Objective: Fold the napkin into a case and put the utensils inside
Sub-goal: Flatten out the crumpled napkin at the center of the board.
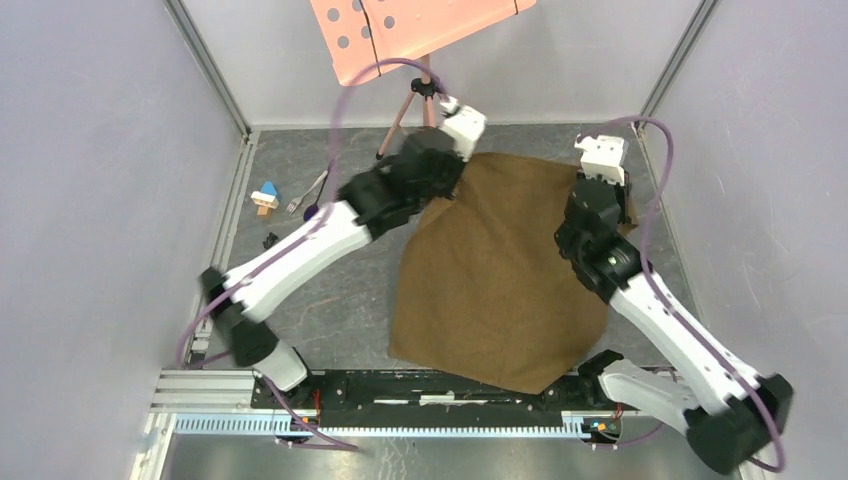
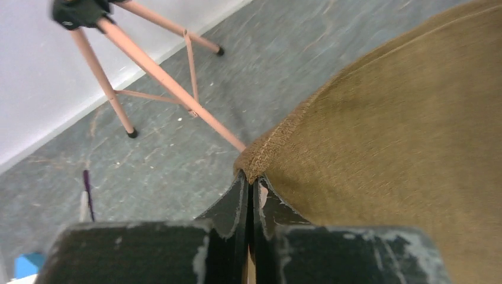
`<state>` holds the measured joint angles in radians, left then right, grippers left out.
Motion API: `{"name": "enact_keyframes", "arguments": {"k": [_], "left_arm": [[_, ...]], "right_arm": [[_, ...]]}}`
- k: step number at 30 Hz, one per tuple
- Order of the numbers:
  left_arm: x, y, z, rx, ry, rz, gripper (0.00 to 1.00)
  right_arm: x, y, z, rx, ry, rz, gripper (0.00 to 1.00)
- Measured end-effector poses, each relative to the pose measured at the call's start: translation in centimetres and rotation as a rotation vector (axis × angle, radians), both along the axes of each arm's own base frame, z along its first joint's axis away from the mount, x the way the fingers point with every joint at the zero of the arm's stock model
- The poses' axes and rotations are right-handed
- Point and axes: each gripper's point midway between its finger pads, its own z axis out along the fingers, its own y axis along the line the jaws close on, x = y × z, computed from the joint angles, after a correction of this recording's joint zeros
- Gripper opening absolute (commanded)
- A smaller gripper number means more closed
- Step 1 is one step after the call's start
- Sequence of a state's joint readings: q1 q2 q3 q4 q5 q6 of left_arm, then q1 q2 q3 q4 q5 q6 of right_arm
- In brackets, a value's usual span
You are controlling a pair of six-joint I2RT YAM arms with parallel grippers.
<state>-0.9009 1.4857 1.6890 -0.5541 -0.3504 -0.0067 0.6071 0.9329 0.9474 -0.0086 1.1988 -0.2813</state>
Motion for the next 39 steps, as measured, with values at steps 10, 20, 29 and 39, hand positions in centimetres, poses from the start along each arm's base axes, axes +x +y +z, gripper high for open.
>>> {"name": "enact_keyframes", "arguments": {"k": [10,20,29,39], "left_arm": [[12.1,-8.3,-13.3,0.416,0.018,0.139,0.74],[-1.9,-3.5,-14.8,0.233,0.294,-0.103,0.83],[-11.3,-4.5,-27.6,-0.013,0.732,-0.235,0.85],[-10.1,-5.1,-33.1,-0.057,0.793,-0.087,0.86]], "right_arm": [[10.4,-13.4,-18.3,0.058,0.577,-0.329,0.58],[10.3,-5.6,-24.7,0.366,0.697,0.124,0.77],[17.0,8.9,-28.0,0.769,0.56,0.625,0.7],[19.6,13.1,-31.4,0.883,0.561,0.689,0.7]]}}
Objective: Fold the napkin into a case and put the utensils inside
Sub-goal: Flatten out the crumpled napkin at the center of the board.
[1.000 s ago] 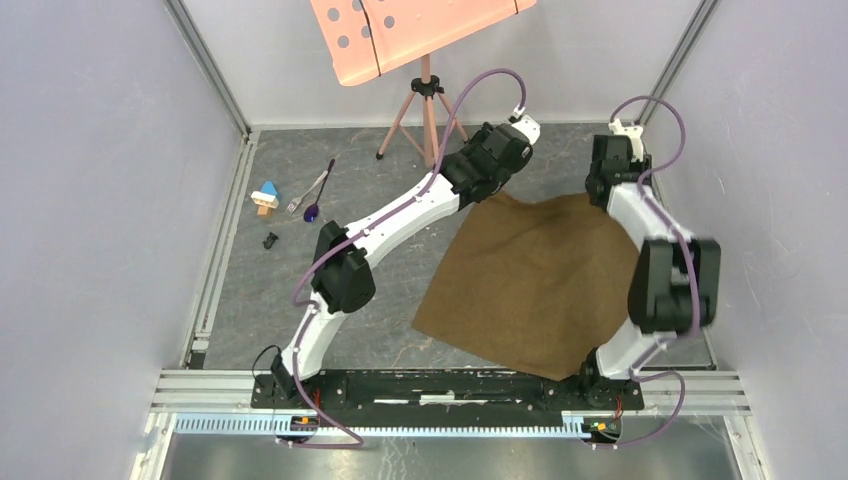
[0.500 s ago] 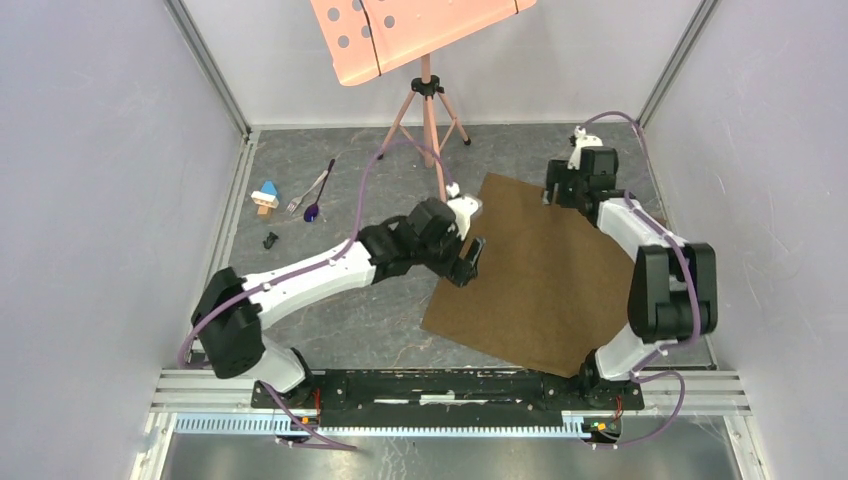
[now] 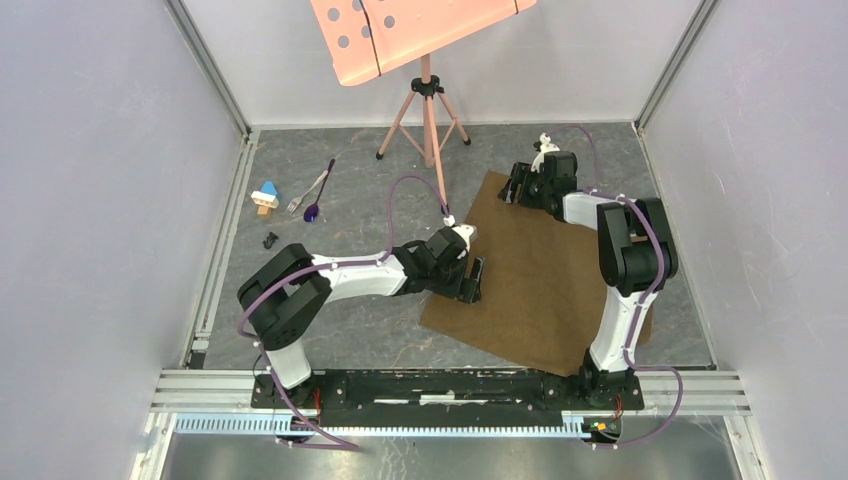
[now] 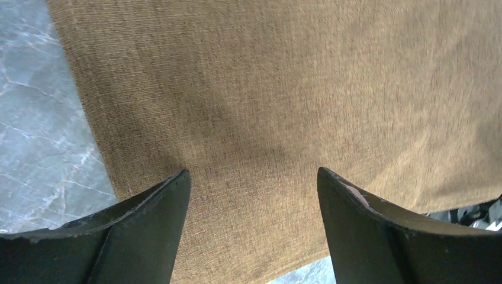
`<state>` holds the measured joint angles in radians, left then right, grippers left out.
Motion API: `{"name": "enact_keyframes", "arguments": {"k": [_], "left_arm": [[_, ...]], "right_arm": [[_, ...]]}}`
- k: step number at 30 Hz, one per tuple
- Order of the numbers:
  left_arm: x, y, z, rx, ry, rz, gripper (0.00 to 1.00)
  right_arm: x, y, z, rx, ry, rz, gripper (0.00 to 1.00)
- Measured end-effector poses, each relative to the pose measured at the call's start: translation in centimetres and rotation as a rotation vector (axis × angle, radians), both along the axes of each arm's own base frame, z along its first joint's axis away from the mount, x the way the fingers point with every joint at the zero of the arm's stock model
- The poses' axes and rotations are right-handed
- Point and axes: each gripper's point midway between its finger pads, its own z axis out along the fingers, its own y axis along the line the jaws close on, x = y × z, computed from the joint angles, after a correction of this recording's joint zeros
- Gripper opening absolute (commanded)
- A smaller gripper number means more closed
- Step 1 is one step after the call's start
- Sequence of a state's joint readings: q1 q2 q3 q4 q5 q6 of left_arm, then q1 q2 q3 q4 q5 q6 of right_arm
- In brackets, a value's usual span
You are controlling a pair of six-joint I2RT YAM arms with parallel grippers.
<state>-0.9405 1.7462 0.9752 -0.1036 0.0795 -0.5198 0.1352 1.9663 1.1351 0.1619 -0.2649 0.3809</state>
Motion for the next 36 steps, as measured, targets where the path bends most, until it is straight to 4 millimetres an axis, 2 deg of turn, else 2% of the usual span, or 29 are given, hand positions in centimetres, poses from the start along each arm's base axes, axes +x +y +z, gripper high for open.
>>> {"name": "enact_keyframes", "arguments": {"k": [5,10,14,17,19,21,22,24,27,30,32,33,36], "left_arm": [[3.3,0.8,-0.2,0.025,-0.03,0.131,0.88],[8.1,2.8,-0.2,0.079,-0.071,0.262,0.91],[10.6,3.4,-0.3,0.146,-0.074,0.307,0.91],[11.2,4.0,-0.2,0.208,-0.064,0.308,0.91],[10.7,4.4,0.0,0.232,-0.046,0.287,0.91],[9.6,4.3,0.6,0.223,-0.01,0.246,0.91],[8.9,4.2,1.2,0.214,0.01,0.225,0.91],[7.4,3.2,3.2,0.15,0.057,0.154,0.94],[5.8,1.0,7.6,0.008,0.087,0.052,0.97],[3.8,-0.9,12.7,-0.158,0.094,-0.062,1.0],[2.7,-1.4,15.0,-0.23,0.09,-0.12,1.0],[2.1,-1.6,16.0,-0.257,0.085,-0.152,1.0],[0.8,-1.6,17.6,-0.308,0.083,-0.211,1.0]], "right_arm": [[2.3,-0.3,-0.3,0.01,-0.02,-0.028,0.7],[7.0,-0.4,-0.1,0.029,-0.067,-0.052,0.7],[10.9,-0.9,0.3,0.034,-0.096,-0.064,0.71],[12.7,-1.3,0.8,0.026,-0.09,-0.048,0.75],[12.5,-1.4,1.6,0.017,-0.069,-0.028,0.78],[11.2,-1.7,2.8,-0.01,-0.046,-0.011,0.8],[10.0,-1.9,3.5,-0.026,-0.035,-0.01,0.8],[5.1,-2.6,5.3,-0.053,0.002,-0.015,0.8],[-1.9,-3.6,8.8,-0.064,0.0,-0.029,0.8],[-8.2,-6.3,11.8,-0.065,-0.028,-0.105,0.81],[-10.0,-9.7,11.9,-0.07,-0.008,-0.218,0.82],[-11.6,-11.6,11.3,-0.075,0.034,-0.299,0.82],[-16.6,-15.6,8.6,-0.093,0.195,-0.508,0.83]]}}
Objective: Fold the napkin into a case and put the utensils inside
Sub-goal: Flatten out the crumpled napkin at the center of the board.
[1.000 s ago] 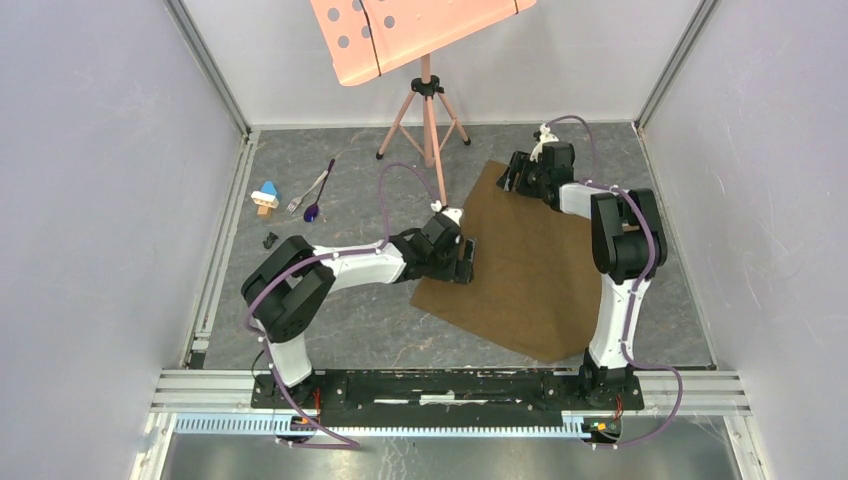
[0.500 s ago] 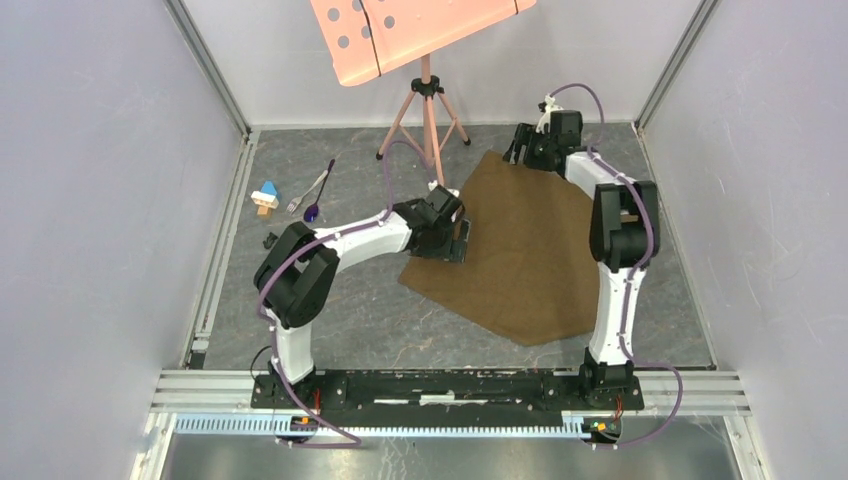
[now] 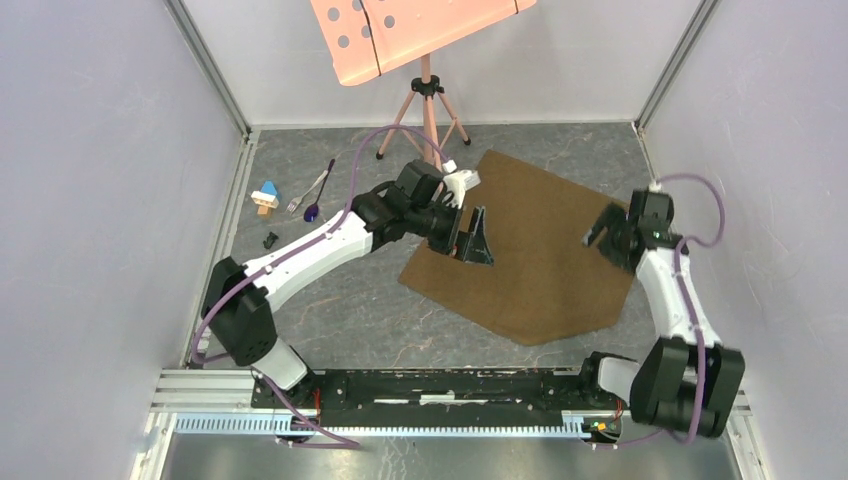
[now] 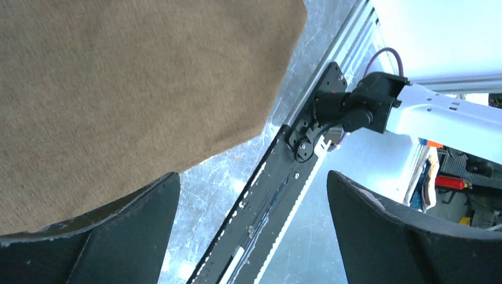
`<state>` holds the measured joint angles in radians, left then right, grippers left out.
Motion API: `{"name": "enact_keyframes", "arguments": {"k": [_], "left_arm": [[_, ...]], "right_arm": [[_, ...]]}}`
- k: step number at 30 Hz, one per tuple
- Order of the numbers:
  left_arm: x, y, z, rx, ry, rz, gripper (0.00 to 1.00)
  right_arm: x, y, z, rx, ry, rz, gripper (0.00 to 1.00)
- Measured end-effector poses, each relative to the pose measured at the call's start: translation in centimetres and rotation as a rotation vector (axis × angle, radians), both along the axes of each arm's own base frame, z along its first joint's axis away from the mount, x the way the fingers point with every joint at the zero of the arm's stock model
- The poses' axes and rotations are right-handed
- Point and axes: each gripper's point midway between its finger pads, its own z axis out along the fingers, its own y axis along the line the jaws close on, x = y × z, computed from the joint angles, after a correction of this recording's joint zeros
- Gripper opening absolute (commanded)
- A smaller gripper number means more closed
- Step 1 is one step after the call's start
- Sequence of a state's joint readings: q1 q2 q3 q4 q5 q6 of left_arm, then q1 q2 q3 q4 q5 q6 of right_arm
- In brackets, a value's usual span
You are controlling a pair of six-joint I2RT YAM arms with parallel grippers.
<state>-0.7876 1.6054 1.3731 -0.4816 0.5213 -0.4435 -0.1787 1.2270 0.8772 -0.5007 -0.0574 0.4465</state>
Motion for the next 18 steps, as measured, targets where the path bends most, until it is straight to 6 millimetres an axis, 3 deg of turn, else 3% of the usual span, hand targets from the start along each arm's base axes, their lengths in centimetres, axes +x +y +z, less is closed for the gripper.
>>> {"name": "enact_keyframes", "arguments": {"k": [2,5,8,13,18], "left_arm": [[-0.8,0.4,0.1,-0.013,0.002,-0.017,1.0],[-1.6,1.1,0.0,-0.013,0.005,-0.03,1.0],[-1.9,1.5,0.5,-0.02,-0.018,-0.038,1.0],[-2.1,1.7,1.6,-0.039,-0.052,-0.047,1.0],[-2.1,1.8,1.5,-0.038,-0.06,-0.052,1.0]], "right_arm": [[-4.2,-0.7,-2.1,0.012,0.112,-0.109,0.82],[-10.2,0.5,-4.5,0.06,0.228,-0.19,0.84],[-14.2,1.8,-6.4,0.111,0.288,-0.235,0.84],[-17.7,3.1,-8.9,0.171,0.364,-0.282,0.84],[-18.3,3.8,-10.3,0.208,0.394,-0.286,0.76]]}}
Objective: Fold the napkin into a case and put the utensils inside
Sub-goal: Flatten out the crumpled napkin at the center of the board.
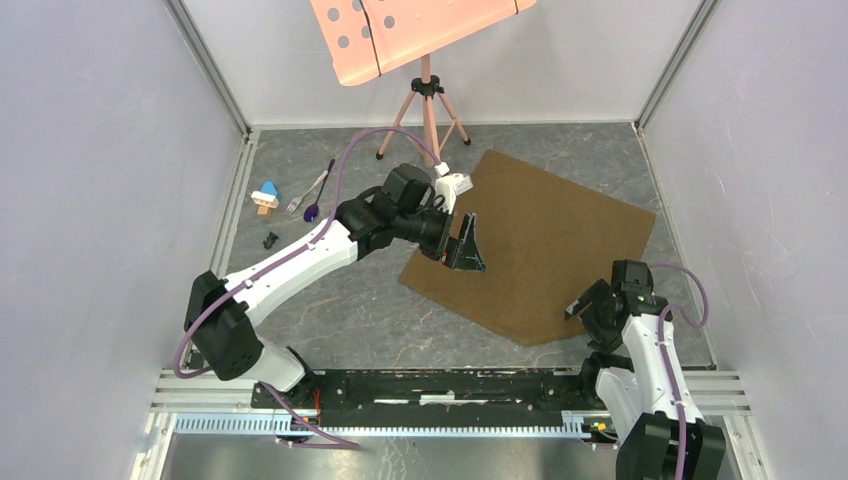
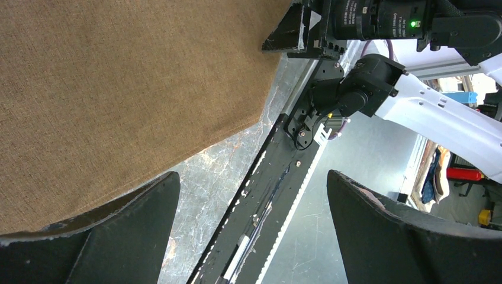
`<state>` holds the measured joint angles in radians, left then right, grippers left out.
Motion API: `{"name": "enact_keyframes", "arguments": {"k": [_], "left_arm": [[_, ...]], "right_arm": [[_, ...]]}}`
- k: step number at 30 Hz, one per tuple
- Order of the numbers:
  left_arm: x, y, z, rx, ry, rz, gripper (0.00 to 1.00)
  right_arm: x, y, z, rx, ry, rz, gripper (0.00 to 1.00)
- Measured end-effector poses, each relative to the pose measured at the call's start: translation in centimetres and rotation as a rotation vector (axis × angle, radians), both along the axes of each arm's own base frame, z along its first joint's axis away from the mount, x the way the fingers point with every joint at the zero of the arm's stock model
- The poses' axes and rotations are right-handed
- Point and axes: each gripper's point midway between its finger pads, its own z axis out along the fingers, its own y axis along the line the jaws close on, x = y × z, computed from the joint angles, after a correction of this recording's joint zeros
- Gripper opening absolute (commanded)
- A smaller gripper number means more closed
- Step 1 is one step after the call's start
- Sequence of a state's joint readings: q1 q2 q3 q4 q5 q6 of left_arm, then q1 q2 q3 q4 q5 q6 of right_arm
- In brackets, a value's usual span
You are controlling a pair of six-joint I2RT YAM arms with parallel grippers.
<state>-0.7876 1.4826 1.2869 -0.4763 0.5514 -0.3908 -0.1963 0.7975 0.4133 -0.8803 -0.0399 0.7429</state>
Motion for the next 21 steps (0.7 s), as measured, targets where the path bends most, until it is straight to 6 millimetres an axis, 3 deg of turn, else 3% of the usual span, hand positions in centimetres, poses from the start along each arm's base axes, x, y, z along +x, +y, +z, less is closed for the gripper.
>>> {"name": "enact_keyframes", "arguments": {"k": [8,12,16,19,21], "left_arm": [[-0.1,0.1,0.2,-0.002,-0.014,-0.006,1.0],[-0.1,0.2,0.4,-0.006,-0.02,-0.007,1.0],[-0.1,0.2,0.4,-0.007,-0.021,-0.007,1.0],[-0.1,0.2,0.5,-0.007,-0.021,-0.007,1.0],[-0.1,0.2,0.5,-0.007,-0.021,-0.008,1.0]], "right_arm": [[2.1,0.7,0.1,0.046,-0.083,0.02,0.59],[3.9,1.3,0.9,0.08,-0.164,0.043,0.63],[7.4,3.0,4.2,0.152,-0.366,0.132,0.81],[10.7,3.9,7.7,0.166,-0.559,0.245,0.81],[11.8,4.2,9.1,0.157,-0.594,0.325,0.82]]}}
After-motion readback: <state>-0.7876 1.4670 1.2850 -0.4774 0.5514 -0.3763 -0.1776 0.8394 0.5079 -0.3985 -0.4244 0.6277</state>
